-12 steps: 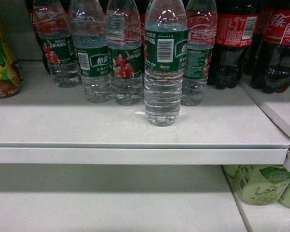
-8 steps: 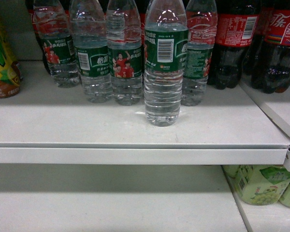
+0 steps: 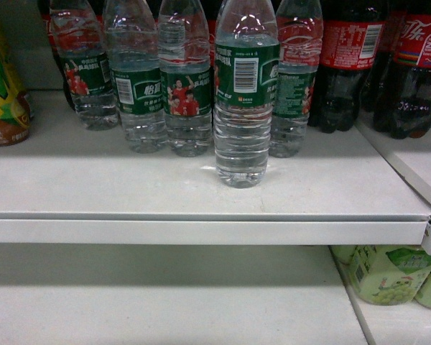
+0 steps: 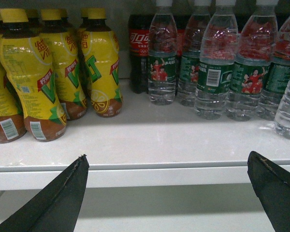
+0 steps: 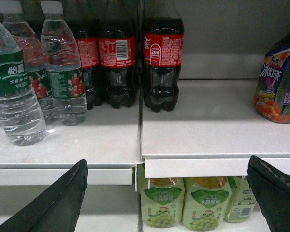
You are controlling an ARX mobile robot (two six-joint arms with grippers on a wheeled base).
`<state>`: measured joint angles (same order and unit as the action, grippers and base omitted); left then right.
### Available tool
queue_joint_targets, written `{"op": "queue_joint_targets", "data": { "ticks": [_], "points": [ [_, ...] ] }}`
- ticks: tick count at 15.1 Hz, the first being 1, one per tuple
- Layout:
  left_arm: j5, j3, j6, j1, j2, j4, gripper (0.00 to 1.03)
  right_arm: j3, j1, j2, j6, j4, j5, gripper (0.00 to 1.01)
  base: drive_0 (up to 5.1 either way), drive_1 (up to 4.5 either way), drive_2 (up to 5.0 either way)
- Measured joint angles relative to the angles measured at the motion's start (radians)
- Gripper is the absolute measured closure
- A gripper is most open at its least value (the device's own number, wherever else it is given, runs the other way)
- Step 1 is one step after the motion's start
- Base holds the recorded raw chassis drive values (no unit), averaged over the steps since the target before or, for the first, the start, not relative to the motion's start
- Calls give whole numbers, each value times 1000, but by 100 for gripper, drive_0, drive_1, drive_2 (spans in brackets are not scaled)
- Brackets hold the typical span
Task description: Move water from second to third shelf
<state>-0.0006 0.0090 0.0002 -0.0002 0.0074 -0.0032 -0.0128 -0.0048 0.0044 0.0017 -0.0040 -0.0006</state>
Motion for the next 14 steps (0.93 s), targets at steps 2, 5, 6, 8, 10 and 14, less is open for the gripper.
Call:
{"op": "queue_joint_targets", "data": {
  "ticks": [2,5,6,8,10,14],
  "points": [
    [0,0,0,0,0,0,5,0,0,0,0,0,0,3,0,0,0],
    [0,0,0,0,0,0,5,0,0,0,0,0,0,3,0,0,0],
    [0,0,0,0,0,0,5,0,0,0,0,0,0,3,0,0,0],
    [0,0,0,0,0,0,5,-34,-25,30,31,-119,-77,3,0,0,0],
    [0,0,0,0,0,0,5,-56,-51,85,52,-165,-135,3,0,0,0],
    [0,0,0,0,0,0,5,-93,-83,190,92,-179,-203,3,0,0,0]
  ]
}}
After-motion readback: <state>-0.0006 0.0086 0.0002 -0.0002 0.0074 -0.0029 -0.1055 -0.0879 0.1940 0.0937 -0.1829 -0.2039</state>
